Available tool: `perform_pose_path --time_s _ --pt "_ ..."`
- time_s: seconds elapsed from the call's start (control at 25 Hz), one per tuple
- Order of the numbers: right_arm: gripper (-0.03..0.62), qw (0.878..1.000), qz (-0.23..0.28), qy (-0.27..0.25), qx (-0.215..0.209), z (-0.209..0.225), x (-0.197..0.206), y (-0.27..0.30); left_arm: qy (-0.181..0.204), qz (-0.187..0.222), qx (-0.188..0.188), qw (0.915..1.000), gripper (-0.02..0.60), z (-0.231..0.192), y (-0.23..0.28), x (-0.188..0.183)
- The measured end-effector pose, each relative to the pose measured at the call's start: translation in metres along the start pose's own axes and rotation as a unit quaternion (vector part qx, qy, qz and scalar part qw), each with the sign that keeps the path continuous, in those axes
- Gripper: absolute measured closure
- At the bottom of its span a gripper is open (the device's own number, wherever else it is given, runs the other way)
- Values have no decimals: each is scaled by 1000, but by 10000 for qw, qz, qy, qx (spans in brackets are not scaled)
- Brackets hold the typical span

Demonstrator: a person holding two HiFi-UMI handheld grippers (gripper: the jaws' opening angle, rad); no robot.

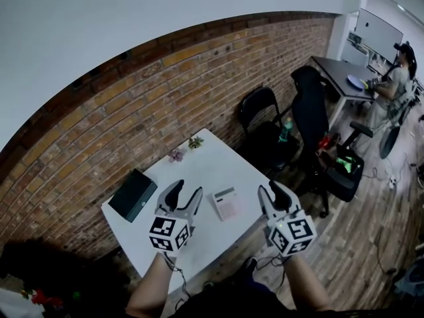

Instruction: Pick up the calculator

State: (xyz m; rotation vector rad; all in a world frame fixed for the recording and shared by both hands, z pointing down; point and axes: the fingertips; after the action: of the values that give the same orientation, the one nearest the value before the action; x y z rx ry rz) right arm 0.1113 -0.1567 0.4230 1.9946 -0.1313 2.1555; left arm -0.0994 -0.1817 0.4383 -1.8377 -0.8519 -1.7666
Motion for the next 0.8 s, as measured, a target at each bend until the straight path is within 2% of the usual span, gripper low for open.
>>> perform_pose_path --time_s 0.16,0.36,0.6,0.8 --pt "467 9996 -3 24 -292 36 -9 36 -68 -88 -241 9996 351 0 41 -1" --pt "469 9975 -175 113 -678 62 0 72 -195 -354 -492 9980 351 -4 78 17" --pt "473 9944 -514 223 -901 79 28 105 -481 -804 -471 9945 351 -9 109 61" --pt "475 9936 -765 253 -794 83 50 130 -787 -1221 -332 9888 351 -34 129 107"
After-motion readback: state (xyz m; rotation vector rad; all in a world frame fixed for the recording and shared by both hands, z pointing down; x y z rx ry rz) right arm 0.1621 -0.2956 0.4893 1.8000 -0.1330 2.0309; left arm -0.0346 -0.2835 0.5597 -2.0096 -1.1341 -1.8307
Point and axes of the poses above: the fingertips, and each gripper's own axes: y forward along the fingers, z to its right, x out of its underside, and after that the axes turned 12 degrees about x, right-handed
